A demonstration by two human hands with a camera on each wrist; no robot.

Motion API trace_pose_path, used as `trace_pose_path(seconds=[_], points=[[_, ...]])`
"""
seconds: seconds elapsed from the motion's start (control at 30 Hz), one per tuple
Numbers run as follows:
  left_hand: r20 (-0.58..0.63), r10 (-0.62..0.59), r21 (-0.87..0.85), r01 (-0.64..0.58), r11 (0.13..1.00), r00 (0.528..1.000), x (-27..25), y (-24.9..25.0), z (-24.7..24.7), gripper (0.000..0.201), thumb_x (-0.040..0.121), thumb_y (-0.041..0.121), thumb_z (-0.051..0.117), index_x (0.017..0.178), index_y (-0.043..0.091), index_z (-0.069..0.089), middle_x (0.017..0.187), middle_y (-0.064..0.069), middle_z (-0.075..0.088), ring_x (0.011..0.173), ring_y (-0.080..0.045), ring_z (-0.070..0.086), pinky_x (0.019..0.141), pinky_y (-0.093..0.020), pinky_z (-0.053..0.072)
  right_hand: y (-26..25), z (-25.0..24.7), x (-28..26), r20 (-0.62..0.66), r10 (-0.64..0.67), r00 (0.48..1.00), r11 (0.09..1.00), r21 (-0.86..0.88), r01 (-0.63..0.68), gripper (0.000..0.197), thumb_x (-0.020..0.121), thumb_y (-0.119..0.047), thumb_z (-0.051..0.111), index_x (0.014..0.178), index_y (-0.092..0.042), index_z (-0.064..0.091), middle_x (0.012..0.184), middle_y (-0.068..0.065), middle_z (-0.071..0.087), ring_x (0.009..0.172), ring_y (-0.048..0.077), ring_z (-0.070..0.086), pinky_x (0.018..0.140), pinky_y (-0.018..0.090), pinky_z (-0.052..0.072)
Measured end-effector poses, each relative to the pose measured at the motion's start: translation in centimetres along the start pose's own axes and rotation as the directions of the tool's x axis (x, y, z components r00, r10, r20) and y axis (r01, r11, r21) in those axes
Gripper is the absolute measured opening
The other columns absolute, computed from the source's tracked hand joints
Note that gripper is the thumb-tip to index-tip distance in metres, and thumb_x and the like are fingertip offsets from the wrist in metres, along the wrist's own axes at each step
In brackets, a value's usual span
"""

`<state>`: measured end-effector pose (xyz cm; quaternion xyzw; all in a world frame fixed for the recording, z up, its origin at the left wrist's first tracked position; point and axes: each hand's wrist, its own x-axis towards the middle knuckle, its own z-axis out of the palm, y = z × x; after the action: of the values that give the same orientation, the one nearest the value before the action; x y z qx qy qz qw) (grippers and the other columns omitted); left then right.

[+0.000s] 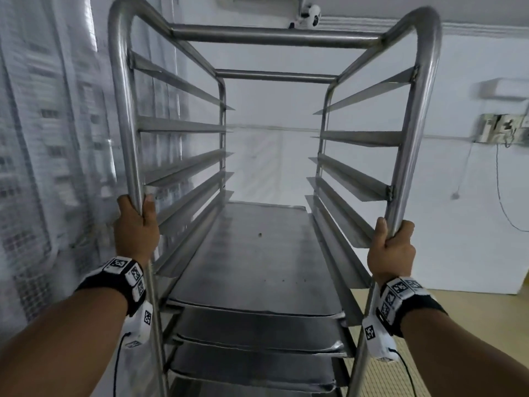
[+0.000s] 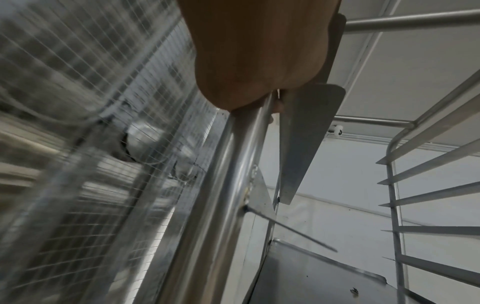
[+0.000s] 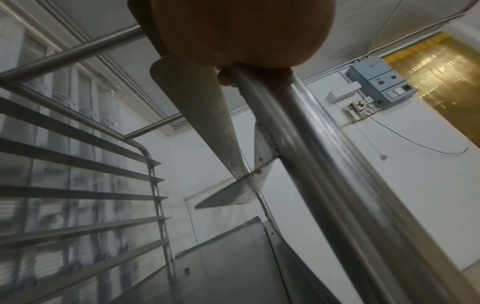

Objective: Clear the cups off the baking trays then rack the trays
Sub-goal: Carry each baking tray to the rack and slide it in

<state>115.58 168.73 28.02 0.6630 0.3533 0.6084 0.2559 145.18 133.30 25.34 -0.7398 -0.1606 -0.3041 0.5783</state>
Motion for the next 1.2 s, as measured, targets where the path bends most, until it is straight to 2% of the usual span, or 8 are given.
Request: trace_pose_path(seconds=[0.1,0.27,0.47,0.63,0.77,0.87,1.03,1.2], points=[[-0.008,0.011,-0.007,-0.011,1.000,1.000,2.0,-1.3,3.6,0.044,0.104,0.046,0.043,0.116,0.004,0.042,0.082,-0.017,0.058,0.069,-0.035,0.055,0.062,-0.038,0.038,1.3,3.3,2.2,-0.004,0.002,1.000,1.000,-0.002,-0.002,0.037,0.103,-0.047,0.043,0.107,-0.011,0.037,0.068,0.013,0.054,0.060,0.034,0.052,0.058,0.035,0.037],[-0.004,0.030,-0.017,-0.030,0.999,1.000,5.0,-3.0,9.6,0.048,0.103,0.048,0.044,0.121,0.003,0.043,0.098,-0.027,0.066,0.082,-0.044,0.064,0.064,-0.037,0.038,3.6,8.8,6.0,-0.027,0.010,1.000,1.000,-0.015,-0.011,0.038,0.104,-0.046,0.043,0.105,-0.009,0.037,0.069,0.016,0.055,0.061,0.036,0.052,0.058,0.038,0.038],[0.029,0.087,-0.049,-0.086,0.995,0.996,9.6,-6.2,17.0,0.046,0.103,0.049,0.045,0.114,0.005,0.043,0.092,-0.027,0.066,0.078,-0.048,0.064,0.062,-0.042,0.045,6.4,15.5,10.3,-0.068,0.020,0.997,0.999,-0.048,-0.023,0.040,0.102,-0.053,0.040,0.098,-0.015,0.033,0.065,0.013,0.051,0.060,0.037,0.054,0.058,0.038,0.041],[0.038,0.074,-0.048,-0.072,0.996,0.997,12.5,-7.2,21.9,0.043,0.104,0.040,0.047,0.116,-0.002,0.044,0.083,-0.013,0.055,0.069,-0.030,0.052,0.062,-0.035,0.033,7.7,20.6,13.4,-0.088,0.053,0.995,0.995,-0.075,-0.059,0.044,0.102,-0.054,0.040,0.101,-0.010,0.036,0.067,0.014,0.051,0.065,0.041,0.056,0.061,0.042,0.045],[0.050,0.073,-0.070,-0.070,0.995,0.996,15.2,-9.3,26.2,0.040,0.103,0.042,0.047,0.115,0.004,0.042,0.088,-0.022,0.063,0.079,-0.046,0.063,0.063,-0.038,0.040,9.0,24.4,15.6,-0.111,0.045,0.993,0.996,-0.071,-0.053,0.049,0.100,-0.055,0.038,0.103,-0.006,0.038,0.067,0.015,0.051,0.063,0.039,0.053,0.060,0.042,0.043],[0.038,0.084,-0.083,-0.080,0.993,0.996,17.0,-10.5,29.0,0.041,0.103,0.040,0.048,0.114,0.001,0.044,0.092,-0.026,0.065,0.081,-0.048,0.063,0.064,-0.038,0.040,9.7,27.1,17.2,-0.122,0.042,0.992,0.996,-0.067,-0.050,0.048,0.099,-0.054,0.038,0.102,-0.006,0.038,0.064,0.011,0.049,0.061,0.035,0.049,0.058,0.039,0.037],[0.038,0.063,-0.064,-0.060,0.996,0.997,19.2,-11.4,33.8,0.044,0.103,0.045,0.046,0.117,0.003,0.043,0.086,-0.009,0.057,0.081,-0.044,0.063,0.065,-0.039,0.042,11.8,31.0,20.2,-0.138,0.042,0.990,0.995,-0.080,-0.054,0.040,0.103,-0.051,0.040,0.098,-0.011,0.035,0.064,0.012,0.048,0.061,0.037,0.050,0.057,0.039,0.037],[-0.005,0.061,-0.061,-0.061,0.996,0.998,20.6,-11.6,38.4,0.045,0.103,0.043,0.046,0.120,0.001,0.044,0.086,-0.008,0.056,0.074,-0.032,0.056,0.065,-0.037,0.038,13.8,34.5,23.5,-0.113,0.057,0.992,0.995,-0.078,-0.066,0.046,0.102,-0.055,0.039,0.101,-0.009,0.037,0.066,0.011,0.049,0.066,0.042,0.054,0.063,0.049,0.049]])
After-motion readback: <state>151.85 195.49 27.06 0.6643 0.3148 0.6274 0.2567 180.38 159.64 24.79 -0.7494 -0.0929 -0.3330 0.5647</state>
